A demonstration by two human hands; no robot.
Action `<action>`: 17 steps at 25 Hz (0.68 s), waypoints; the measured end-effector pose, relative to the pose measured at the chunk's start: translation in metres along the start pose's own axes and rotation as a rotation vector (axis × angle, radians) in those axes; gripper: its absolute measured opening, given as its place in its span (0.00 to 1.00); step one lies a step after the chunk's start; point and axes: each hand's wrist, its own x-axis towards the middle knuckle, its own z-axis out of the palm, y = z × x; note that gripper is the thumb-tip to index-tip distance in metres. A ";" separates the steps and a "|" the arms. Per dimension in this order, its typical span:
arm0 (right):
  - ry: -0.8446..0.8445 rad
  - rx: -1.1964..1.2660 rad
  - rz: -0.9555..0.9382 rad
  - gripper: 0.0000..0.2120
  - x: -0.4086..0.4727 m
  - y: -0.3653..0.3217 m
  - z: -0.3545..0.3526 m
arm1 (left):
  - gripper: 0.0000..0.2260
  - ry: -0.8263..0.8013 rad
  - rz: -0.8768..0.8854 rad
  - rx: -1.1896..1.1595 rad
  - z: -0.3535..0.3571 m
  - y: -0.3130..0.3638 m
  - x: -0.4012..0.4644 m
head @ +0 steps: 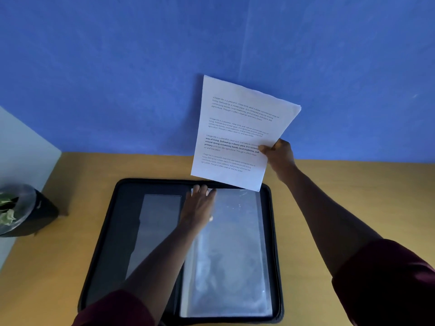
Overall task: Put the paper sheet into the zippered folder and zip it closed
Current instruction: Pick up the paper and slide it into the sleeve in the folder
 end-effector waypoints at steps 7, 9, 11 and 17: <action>0.073 0.095 0.041 0.08 0.000 0.010 0.057 | 0.31 0.018 0.039 -0.052 0.004 -0.008 0.004; 0.075 0.110 0.053 0.07 -0.002 0.019 0.072 | 0.30 0.022 0.041 -0.067 0.005 -0.010 0.004; 0.072 0.117 0.073 0.06 -0.002 0.027 0.082 | 0.30 0.021 0.041 -0.085 0.006 -0.012 0.003; 0.050 0.097 0.106 0.08 -0.001 0.038 0.074 | 0.30 0.022 0.056 -0.117 0.006 -0.016 0.004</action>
